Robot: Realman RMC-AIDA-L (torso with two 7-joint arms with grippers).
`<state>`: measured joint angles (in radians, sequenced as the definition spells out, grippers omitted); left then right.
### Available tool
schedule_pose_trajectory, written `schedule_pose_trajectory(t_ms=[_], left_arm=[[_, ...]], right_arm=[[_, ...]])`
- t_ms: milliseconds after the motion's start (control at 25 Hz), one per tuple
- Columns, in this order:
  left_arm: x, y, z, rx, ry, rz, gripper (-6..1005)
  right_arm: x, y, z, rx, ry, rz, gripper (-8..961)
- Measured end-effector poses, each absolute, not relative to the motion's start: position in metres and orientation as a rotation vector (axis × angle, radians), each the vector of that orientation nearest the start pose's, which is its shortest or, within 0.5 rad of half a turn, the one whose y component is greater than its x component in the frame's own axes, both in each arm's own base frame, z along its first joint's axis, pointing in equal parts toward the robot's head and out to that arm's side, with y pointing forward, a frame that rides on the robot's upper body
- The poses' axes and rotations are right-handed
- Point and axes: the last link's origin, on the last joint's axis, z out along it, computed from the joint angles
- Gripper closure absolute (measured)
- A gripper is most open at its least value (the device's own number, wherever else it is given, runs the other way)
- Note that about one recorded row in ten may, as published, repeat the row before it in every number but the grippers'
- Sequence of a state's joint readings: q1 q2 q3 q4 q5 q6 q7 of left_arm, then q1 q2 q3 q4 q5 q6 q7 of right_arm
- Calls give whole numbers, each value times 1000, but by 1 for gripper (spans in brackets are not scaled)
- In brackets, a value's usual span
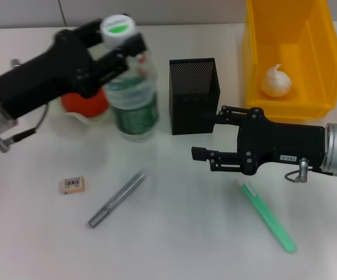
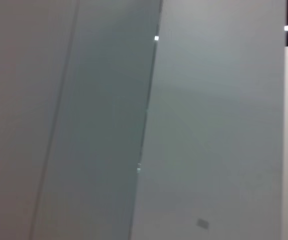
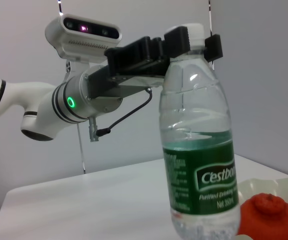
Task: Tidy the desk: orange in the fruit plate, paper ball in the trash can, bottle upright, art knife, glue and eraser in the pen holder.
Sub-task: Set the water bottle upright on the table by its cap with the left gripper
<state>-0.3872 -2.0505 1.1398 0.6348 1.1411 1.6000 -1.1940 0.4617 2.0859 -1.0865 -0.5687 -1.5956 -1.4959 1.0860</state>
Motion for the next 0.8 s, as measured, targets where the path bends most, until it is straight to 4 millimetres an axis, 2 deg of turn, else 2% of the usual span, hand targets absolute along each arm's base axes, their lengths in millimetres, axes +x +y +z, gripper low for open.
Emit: schedule_pose_trajectory(t_ms=[560,800], left_arm=[[-264,309,55,-2239,-412,-1233,549],[-273,309,65,-2201,-403,-1192,547]], right_arm=[[239,307,-35,-2675,356,980,222],[242,307,-37,-2672,378,976,222]])
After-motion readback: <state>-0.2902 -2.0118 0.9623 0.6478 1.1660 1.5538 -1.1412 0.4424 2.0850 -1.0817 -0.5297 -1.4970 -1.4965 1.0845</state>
